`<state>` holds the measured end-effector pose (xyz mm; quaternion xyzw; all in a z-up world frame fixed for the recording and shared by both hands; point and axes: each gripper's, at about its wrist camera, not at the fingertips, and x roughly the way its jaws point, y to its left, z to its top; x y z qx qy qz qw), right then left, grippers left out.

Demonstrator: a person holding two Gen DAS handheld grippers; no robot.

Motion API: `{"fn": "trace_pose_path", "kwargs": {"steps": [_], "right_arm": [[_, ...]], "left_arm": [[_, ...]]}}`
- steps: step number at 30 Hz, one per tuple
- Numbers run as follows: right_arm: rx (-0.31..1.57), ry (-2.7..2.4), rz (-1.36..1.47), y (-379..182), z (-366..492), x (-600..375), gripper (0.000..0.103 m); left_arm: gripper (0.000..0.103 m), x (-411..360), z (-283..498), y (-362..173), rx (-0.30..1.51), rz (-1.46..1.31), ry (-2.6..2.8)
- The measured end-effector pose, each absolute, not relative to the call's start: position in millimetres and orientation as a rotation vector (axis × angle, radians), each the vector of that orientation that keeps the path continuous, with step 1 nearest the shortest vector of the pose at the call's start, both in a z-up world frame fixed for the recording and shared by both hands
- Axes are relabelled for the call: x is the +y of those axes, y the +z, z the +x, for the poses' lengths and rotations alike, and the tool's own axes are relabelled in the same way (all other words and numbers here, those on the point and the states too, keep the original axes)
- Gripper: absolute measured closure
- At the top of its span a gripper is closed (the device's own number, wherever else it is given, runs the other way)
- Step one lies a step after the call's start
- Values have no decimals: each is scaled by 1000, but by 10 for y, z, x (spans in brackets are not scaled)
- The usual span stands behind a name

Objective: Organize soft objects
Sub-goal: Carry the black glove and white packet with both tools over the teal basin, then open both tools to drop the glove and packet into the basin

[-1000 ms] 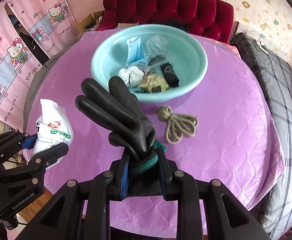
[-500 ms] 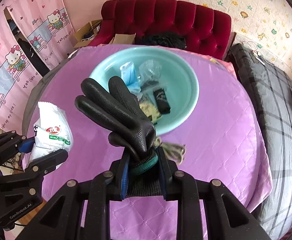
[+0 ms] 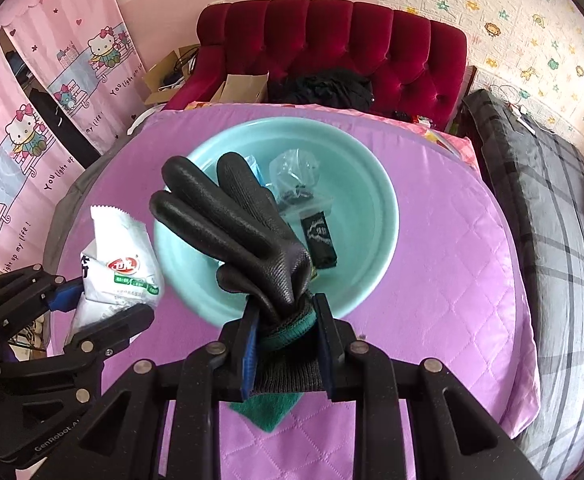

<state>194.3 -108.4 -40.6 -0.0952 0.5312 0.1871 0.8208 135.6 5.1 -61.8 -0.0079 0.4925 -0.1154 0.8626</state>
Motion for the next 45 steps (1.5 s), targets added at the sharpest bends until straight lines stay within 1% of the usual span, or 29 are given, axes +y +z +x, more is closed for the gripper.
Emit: {"fn": "trace_pose_path", "kwargs": {"steps": [8, 22, 37, 45], "right_arm": [[1144, 393, -196, -477, 2279, -1041, 77], [1180, 364, -151, -642, 2793, -984, 76], [1250, 316, -139, -1095, 3110, -942, 76], [1303, 283, -85, -1344, 3250, -993, 75]], "left_arm": [[66, 42, 1642, -644, 1034, -5, -245], [66, 20, 2135, -893, 1072, -14, -236], [66, -24, 2464, -1311, 1123, 7, -199], [66, -68, 2568, -1482, 1138, 43, -192]]}}
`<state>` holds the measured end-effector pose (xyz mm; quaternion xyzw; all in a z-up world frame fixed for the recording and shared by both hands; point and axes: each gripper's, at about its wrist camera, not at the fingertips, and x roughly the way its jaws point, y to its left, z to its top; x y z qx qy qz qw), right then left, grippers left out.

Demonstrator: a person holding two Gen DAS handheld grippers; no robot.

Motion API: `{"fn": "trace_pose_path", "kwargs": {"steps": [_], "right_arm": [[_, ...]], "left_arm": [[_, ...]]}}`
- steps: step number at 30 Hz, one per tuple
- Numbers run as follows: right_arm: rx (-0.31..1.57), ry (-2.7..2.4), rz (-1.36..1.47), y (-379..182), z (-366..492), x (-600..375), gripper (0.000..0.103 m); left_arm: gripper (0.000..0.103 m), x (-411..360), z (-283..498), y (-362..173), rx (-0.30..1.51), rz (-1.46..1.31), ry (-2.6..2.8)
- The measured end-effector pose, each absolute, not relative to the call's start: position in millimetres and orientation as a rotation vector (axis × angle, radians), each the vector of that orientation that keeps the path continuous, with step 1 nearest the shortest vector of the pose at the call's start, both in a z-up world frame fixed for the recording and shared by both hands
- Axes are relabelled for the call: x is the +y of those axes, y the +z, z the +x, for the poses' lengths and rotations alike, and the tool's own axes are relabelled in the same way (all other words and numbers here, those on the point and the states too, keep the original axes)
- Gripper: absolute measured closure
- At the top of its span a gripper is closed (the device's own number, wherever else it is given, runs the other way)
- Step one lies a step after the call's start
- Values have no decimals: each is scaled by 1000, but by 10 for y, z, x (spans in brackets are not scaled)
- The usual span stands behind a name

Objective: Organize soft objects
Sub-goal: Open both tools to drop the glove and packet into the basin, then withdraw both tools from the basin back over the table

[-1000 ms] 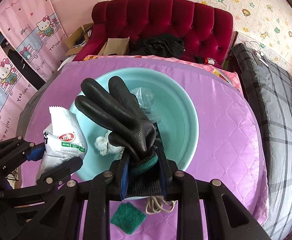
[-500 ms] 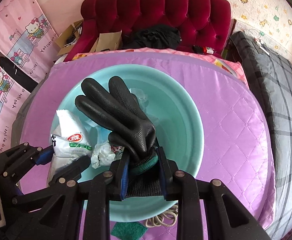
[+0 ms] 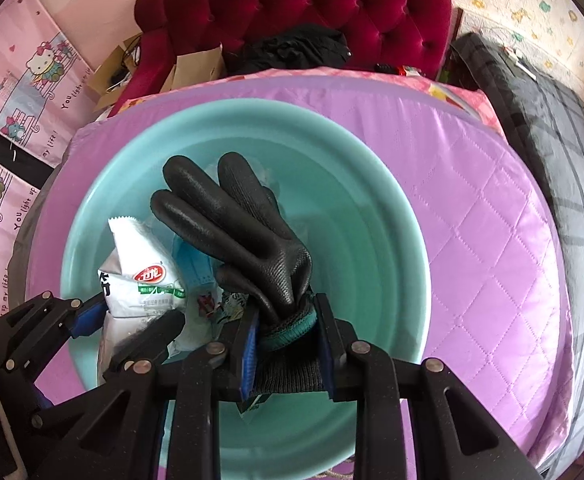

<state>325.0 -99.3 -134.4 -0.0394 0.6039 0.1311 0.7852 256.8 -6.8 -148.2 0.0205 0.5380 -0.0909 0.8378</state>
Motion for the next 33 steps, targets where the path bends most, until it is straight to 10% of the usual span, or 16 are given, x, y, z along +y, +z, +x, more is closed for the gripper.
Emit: {"fn": "trace_pose_path", "kwargs": {"steps": [14, 18, 21, 25, 33], "right_arm": [[1291, 301, -93, -1282, 3230, -964, 58], [1269, 280, -92, -1206, 3221, -995, 42], [1265, 280, -72, -1175, 3204, -1008, 22], [1245, 278, -62, -1130, 3146, -1026, 1], [1219, 281, -63, -985, 2968, -1123, 0]], "left_arm": [[58, -74, 2572, -1491, 1147, 62, -166], [11, -47, 2552, -1420, 1125, 67, -135], [0, -26, 2523, -1353, 1102, 60, -121], [0, -27, 2465, -1274, 1076, 73, -100], [0, -65, 2287, -1165, 1069, 87, -98]]}}
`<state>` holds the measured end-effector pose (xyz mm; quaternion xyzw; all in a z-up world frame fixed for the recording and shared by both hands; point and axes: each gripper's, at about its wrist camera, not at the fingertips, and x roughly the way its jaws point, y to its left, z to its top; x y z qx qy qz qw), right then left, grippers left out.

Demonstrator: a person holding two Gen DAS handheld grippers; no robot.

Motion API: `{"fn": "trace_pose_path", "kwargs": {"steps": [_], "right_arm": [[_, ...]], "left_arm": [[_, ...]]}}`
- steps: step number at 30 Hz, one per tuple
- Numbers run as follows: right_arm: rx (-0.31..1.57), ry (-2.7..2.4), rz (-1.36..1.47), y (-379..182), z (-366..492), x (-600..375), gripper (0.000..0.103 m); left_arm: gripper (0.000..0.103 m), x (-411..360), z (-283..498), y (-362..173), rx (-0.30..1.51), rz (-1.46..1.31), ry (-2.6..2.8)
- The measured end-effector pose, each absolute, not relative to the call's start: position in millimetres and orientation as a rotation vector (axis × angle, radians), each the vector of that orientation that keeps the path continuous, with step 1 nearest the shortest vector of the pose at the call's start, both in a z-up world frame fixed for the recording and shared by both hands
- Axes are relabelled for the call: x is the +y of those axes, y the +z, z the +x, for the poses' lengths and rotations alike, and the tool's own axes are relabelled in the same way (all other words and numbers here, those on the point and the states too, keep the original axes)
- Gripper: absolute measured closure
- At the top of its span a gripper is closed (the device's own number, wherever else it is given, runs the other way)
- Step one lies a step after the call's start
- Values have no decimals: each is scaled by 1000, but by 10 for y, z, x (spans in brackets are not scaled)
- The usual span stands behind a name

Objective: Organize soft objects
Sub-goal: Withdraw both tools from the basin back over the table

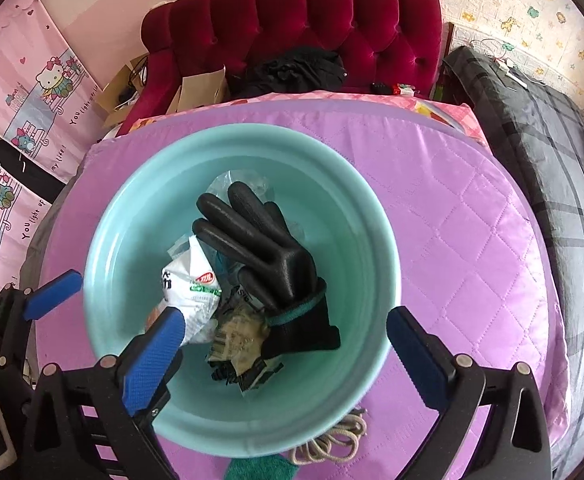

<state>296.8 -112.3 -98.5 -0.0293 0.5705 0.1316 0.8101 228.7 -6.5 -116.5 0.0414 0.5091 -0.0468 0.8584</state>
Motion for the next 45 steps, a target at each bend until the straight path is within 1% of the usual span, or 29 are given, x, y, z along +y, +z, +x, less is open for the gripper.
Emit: {"fn": "trace_pose_path", "kwargs": {"steps": [10, 23, 32, 45], "right_arm": [[1194, 287, -96, -821, 2626, -1232, 0], [1194, 293, -125, -766, 2122, -1423, 0], [1163, 286, -127, -737, 1807, -1574, 0], [1142, 267, -115, -894, 1380, -1780, 0]], "left_arm": [[0, -94, 1919, -1036, 1057, 56, -86], [0, -136, 1348, -924, 1027, 40, -63], [0, -224, 1014, -978, 1023, 63, -78], [0, -346, 566, -1185, 1034, 49, -104]]}}
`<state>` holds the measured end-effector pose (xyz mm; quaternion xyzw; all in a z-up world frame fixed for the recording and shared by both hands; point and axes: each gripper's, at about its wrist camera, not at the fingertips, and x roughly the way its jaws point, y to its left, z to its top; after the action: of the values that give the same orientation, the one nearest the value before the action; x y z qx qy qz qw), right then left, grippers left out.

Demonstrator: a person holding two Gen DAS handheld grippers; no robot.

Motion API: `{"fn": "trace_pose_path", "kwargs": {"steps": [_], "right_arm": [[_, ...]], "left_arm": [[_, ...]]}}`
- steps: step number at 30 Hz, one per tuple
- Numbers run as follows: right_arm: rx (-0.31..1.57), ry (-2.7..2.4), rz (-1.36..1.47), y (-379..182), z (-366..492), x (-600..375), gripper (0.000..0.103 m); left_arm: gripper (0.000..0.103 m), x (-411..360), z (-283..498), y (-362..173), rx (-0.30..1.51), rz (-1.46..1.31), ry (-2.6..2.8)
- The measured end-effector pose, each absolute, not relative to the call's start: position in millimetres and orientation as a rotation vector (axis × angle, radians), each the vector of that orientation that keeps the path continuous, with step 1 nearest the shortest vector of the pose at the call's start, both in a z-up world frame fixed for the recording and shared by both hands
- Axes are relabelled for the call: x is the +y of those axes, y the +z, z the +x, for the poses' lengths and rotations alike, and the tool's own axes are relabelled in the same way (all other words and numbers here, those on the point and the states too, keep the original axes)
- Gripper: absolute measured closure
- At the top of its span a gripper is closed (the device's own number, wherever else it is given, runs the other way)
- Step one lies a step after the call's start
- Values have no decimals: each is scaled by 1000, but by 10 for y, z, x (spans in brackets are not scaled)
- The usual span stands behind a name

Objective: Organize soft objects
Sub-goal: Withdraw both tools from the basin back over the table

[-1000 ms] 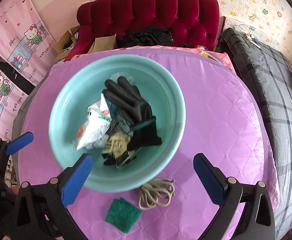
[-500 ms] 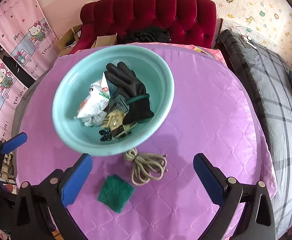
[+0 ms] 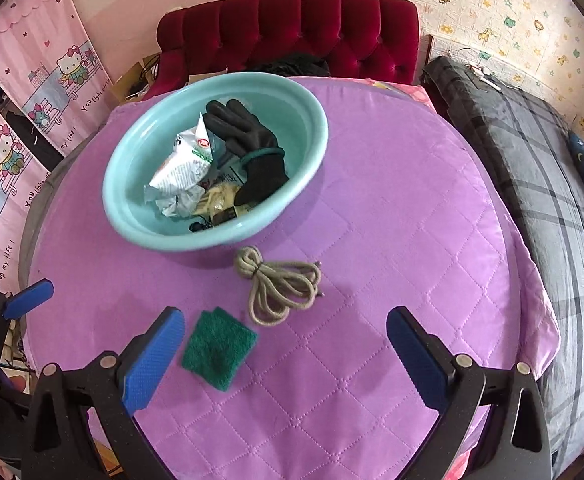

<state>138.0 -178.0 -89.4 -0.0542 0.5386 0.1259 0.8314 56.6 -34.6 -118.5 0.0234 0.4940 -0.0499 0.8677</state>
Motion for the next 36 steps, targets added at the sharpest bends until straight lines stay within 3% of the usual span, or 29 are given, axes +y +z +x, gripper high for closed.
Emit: {"fn": "trace_pose_path", "kwargs": {"steps": [21, 36], "right_arm": [[1181, 269, -128, -1494, 992, -1888, 0], [1179, 285, -109, -1532, 1180, -2023, 0]], "left_arm": [[0, -562, 222, -1751, 1141, 61, -124], [0, -708, 395, -1982, 1205, 28, -134]]}}
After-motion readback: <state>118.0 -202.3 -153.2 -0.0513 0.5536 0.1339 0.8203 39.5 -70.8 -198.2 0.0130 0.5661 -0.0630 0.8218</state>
